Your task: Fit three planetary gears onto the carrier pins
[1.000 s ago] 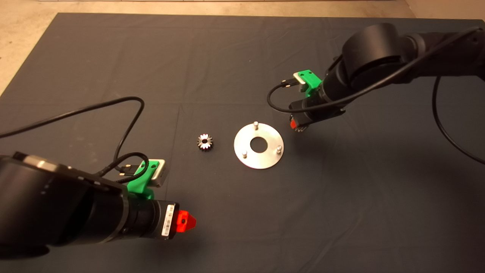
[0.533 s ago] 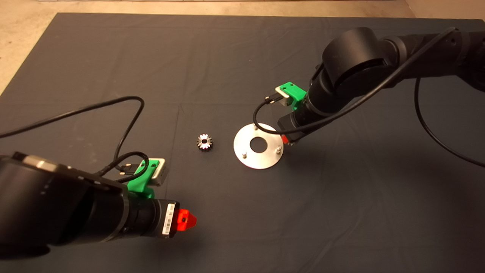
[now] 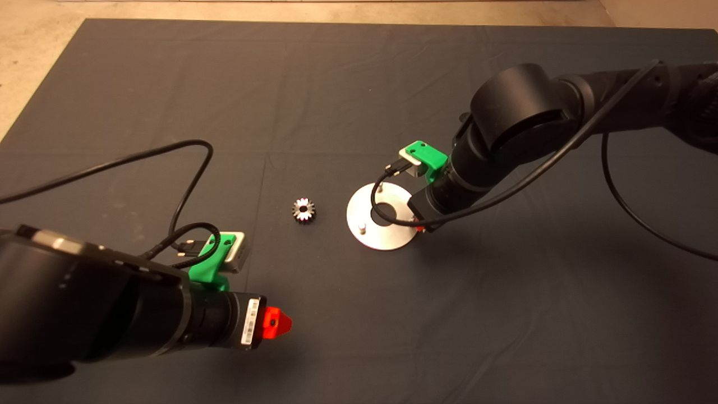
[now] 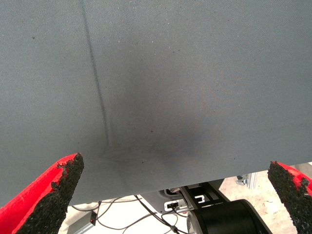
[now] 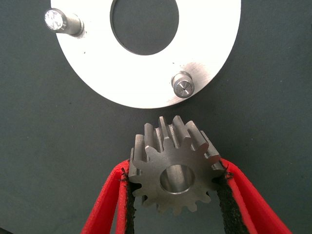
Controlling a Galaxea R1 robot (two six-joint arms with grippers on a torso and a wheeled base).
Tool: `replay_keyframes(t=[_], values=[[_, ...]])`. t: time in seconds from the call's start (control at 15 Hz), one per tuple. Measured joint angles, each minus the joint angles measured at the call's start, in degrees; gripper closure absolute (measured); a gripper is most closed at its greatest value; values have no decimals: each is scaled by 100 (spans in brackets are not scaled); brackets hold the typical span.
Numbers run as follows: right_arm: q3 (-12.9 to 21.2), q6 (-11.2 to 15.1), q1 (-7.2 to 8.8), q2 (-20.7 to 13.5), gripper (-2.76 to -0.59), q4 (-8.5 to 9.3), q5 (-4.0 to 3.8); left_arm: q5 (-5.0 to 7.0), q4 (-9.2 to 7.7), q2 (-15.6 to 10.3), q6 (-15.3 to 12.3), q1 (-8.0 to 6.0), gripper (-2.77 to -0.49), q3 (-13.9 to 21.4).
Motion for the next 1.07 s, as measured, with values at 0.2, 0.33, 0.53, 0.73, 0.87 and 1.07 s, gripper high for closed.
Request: replay_keyframes(t=[0.2,0.33,0.53,0.73,0.87,1.07], values=[[-119,-194,-95,2,-92,-24,-2,-2,9,0,0,0,-275,0],[-203,-304,-119,16,-92,-40,-5,-2,9,0,0,0,-275,0],[-347,-463,-200,60,-92,-41,0,2,11,-1,0,0,-275,0],[-435,-542,-202,90,-92,-55,-2,-2,12,0,0,0,-275,0],[-462,-582,-202,132,-92,-66,-2,2,12,2,0,0,-275,0],[-504,-601,-202,178,-92,-107,5,0,12,0,0,0,-275,0]])
